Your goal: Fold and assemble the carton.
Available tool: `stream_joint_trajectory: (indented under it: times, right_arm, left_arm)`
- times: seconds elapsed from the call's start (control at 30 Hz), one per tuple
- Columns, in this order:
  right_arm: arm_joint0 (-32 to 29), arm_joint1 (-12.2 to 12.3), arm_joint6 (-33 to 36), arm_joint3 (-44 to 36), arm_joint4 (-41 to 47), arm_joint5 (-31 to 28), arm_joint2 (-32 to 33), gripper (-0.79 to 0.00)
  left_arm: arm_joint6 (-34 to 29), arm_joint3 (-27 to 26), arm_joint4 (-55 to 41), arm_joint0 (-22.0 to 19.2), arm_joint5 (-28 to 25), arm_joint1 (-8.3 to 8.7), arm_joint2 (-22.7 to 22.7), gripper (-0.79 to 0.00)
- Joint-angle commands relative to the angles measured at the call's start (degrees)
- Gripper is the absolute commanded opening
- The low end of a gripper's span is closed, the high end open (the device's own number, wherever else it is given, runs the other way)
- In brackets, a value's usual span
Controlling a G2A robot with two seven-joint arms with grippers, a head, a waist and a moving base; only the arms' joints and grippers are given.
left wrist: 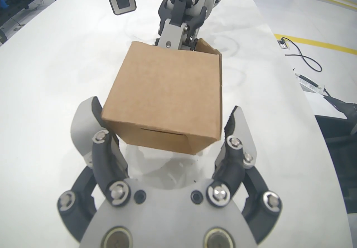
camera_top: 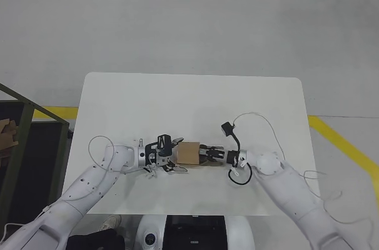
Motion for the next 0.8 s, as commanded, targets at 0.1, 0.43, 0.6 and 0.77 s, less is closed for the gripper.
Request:
stream_joint_trajectory:
  times: [0.1,0.43,0.6,0.77]
  right_arm:
    - [-4.0,2.1,0.0,-6.7,-2.3,3.6,5.2,-0.785]
    - [-14.3,5.8,0.9,-17.9,-6.4,10.1,15.9,-0.785]
    - [-18.0,6.3,2.0,-19.8,-5.1,11.5,16.7,-0.785]
    - [-17.0,5.4,-1.9,-16.6,-4.8,9.6,13.1,-0.785]
  left_arm:
    - [0.2,-0.2,0.1,0.2,-0.1,0.02,0.0,-0.416]
    - [0.4,-0.2,0.3,0.1,-0.2,0.00,0.0,-0.419]
    - [0.5,-0.1,0.2,0.1,-0.1,-0.05,0.0,-0.419]
    - [0.3,-0.1,-0.1,-0.2,-0.1,-0.25,0.4,-0.419]
